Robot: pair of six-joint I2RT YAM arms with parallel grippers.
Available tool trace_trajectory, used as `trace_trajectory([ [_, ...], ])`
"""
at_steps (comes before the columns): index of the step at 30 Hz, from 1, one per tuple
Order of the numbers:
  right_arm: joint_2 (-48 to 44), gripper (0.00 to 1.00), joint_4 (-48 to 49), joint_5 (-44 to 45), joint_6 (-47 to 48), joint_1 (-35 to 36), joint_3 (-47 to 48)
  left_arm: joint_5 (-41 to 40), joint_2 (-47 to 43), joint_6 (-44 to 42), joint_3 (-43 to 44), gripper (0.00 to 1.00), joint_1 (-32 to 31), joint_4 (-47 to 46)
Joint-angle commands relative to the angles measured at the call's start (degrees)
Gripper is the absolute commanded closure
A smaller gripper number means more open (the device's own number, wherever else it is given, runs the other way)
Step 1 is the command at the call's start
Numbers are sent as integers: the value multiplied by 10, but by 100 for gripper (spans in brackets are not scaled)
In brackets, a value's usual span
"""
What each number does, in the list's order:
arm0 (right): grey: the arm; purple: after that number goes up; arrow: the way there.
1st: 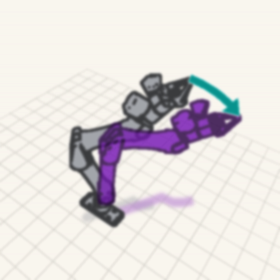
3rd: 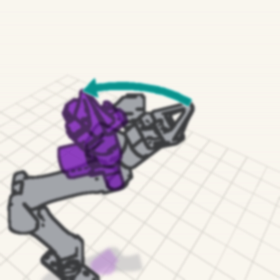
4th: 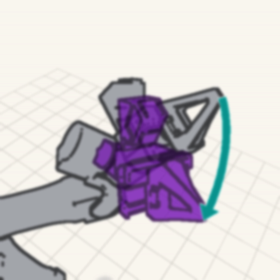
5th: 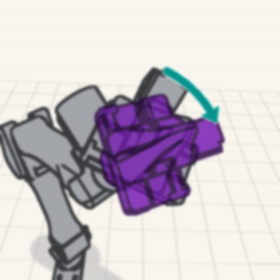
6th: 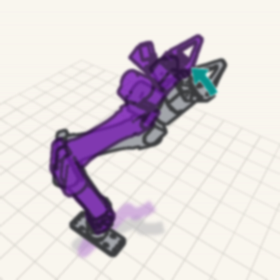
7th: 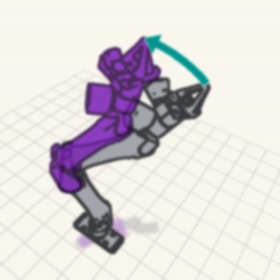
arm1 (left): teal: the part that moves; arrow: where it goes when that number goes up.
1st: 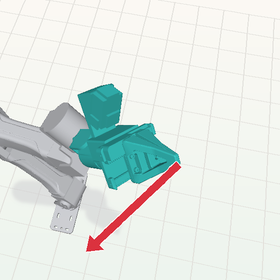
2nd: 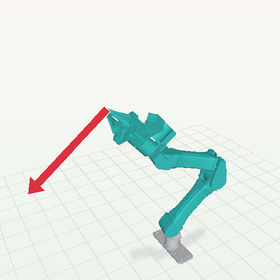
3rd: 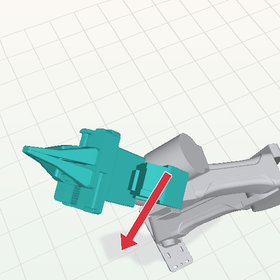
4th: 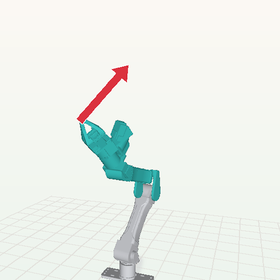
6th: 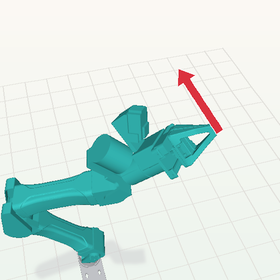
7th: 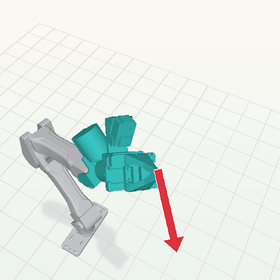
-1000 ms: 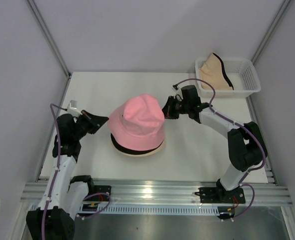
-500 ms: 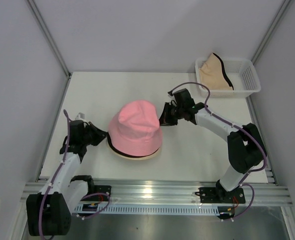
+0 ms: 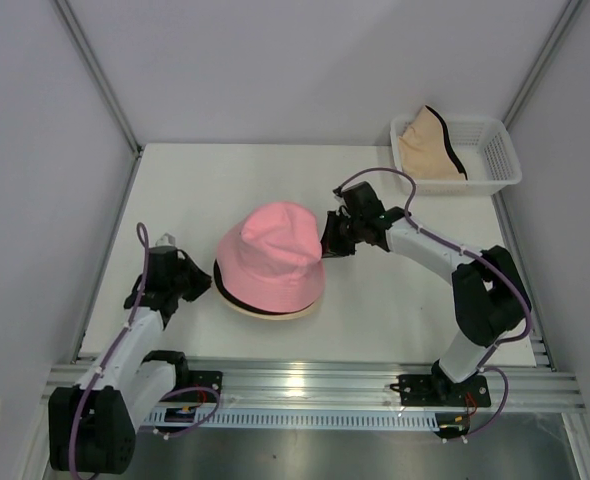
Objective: Stack the hats
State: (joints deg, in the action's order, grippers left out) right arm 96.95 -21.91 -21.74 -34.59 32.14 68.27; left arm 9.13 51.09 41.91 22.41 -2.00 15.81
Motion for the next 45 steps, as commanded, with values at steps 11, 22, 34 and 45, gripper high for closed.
trace_trajectory([
  [11,-41,100,-30,41,37,3,14,146,-43,-90,229,35,108,58],
  [22,-42,100,-19,31,32,3,23,363,-32,-2,142,19,107,-68],
  [34,-45,100,-15,23,28,6,25,374,-25,23,64,18,107,-124],
  [45,-41,100,-11,22,22,8,25,389,-26,79,33,67,107,-192],
])
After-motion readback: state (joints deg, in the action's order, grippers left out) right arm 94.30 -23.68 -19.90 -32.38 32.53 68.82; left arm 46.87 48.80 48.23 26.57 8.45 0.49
